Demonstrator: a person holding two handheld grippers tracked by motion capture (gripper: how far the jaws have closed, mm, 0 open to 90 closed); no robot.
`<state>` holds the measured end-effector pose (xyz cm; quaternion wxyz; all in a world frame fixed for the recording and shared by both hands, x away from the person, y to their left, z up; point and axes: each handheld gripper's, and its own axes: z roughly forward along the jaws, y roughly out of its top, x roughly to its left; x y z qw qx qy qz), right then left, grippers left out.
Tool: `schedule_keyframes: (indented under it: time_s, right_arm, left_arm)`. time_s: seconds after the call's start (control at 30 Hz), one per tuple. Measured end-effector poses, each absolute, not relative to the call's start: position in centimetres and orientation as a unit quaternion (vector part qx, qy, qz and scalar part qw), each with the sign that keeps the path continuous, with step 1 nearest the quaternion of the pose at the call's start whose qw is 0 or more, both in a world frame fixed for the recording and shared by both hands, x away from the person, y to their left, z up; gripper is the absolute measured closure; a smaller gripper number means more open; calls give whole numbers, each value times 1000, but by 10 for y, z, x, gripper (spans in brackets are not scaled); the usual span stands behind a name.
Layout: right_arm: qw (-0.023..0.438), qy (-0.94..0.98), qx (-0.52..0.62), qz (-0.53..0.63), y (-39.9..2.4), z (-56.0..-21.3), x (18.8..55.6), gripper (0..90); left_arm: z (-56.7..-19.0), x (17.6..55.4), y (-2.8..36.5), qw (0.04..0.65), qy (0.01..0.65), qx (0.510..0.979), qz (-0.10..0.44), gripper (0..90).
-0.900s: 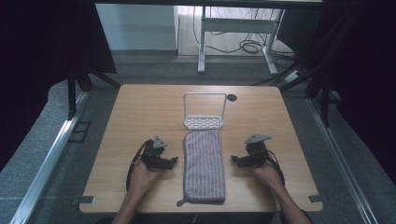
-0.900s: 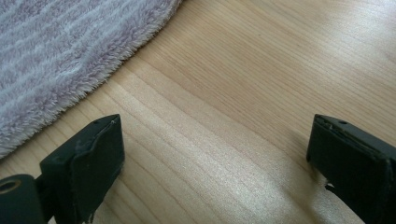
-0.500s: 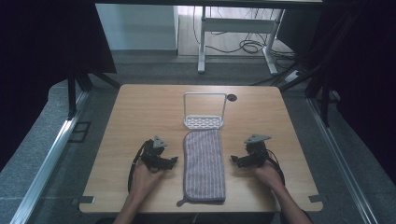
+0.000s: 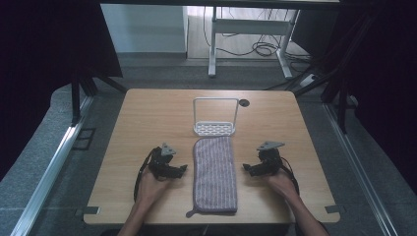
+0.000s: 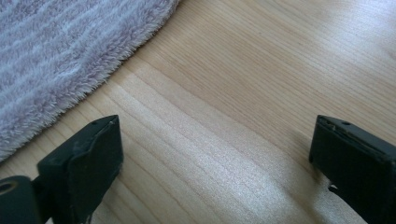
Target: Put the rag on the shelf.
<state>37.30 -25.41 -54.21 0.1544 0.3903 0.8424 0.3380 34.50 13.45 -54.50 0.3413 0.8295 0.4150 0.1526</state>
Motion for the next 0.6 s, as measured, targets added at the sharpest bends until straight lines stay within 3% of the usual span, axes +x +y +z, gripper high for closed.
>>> schedule_keyframes:
  time_s: [0.3, 0.6]
  right_arm:
    - [140, 841, 396, 340, -254, -535, 373, 124]
    - [136, 838, 391, 356, -244, -518, 379, 130]
  left_arm:
    - [-534, 344, 129, 361, 403, 827, 152, 196]
    - [-526, 355, 119, 364, 386, 835, 145, 210]
